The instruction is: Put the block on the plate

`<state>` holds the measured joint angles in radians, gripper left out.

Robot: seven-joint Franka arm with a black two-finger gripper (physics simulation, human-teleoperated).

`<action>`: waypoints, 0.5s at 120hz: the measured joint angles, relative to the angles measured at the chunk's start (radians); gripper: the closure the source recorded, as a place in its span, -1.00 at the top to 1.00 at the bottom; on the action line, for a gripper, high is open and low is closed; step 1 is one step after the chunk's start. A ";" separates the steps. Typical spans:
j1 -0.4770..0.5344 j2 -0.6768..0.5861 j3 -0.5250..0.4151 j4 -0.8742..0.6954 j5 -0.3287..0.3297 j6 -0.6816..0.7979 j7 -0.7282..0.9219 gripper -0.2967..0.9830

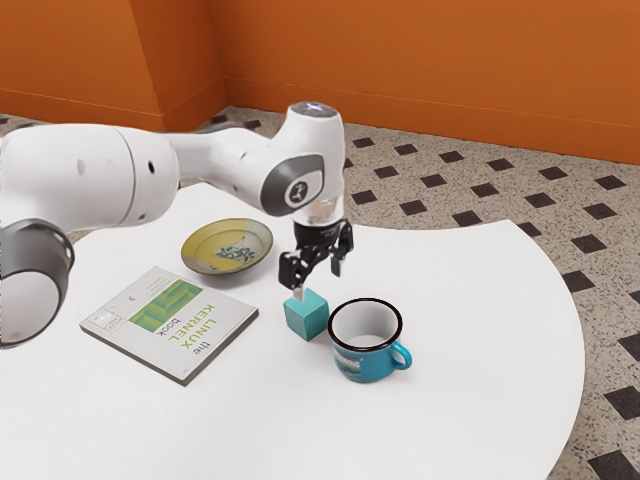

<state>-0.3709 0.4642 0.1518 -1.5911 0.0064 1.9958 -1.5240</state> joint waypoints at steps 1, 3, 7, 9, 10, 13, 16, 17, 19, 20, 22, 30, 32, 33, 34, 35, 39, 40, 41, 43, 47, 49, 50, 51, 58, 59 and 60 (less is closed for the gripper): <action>0.000 0.001 0.000 0.000 0.000 0.000 -0.001 0.54; 0.000 0.002 0.000 0.000 0.000 0.001 -0.003 0.54; 0.000 0.005 0.000 0.000 -0.002 0.002 -0.007 0.54; 0.001 0.007 0.000 0.000 -0.003 0.002 -0.009 0.54; 0.001 0.008 0.000 0.000 -0.003 0.002 -0.010 0.54; 0.001 0.012 0.000 0.000 -0.004 0.004 -0.013 0.54; 0.001 0.016 0.000 0.000 -0.006 0.006 -0.016 0.54; 0.001 0.019 0.000 0.000 -0.006 0.006 -0.017 0.54; 0.001 0.022 0.000 0.000 -0.008 0.008 -0.018 0.54; 0.001 0.024 0.000 0.000 -0.008 0.008 -0.019 0.54; 0.001 0.027 0.000 0.000 -0.010 0.009 -0.021 0.54; 0.001 0.033 0.000 0.000 -0.017 0.013 -0.027 0.54; 0.001 0.033 0.000 0.000 -0.018 0.013 -0.028 0.54; 0.001 0.033 0.000 0.000 -0.019 0.014 -0.029 0.54; 0.001 0.033 0.000 0.001 -0.019 0.014 -0.029 0.54; 0.001 0.034 0.000 0.000 -0.020 0.014 -0.030 0.54; 0.002 0.034 0.000 0.000 -0.021 0.015 -0.033 0.54; 0.002 0.034 0.000 0.000 -0.022 0.015 -0.033 0.54; 0.003 0.034 0.000 0.000 -0.022 0.016 -0.034 0.54; 0.004 0.034 0.000 0.000 -0.023 0.016 -0.035 0.54; 0.009 0.034 0.000 0.000 -0.024 0.017 -0.036 0.54; 0.014 0.034 -0.001 0.000 -0.024 0.017 -0.036 0.54; 0.016 0.035 -0.002 0.000 -0.024 0.018 -0.036 0.54; 0.021 0.035 -0.004 0.001 -0.024 0.018 -0.036 0.54; 0.074 0.044 -0.051 0.012 -0.022 0.019 -0.034 0.54; 0.083 0.047 -0.059 0.016 -0.021 0.020 -0.033 0.54; 0.091 0.049 -0.066 0.019 -0.021 0.020 -0.032 0.54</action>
<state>-0.2798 0.5132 0.0854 -1.5723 -0.0143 2.0155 -1.5560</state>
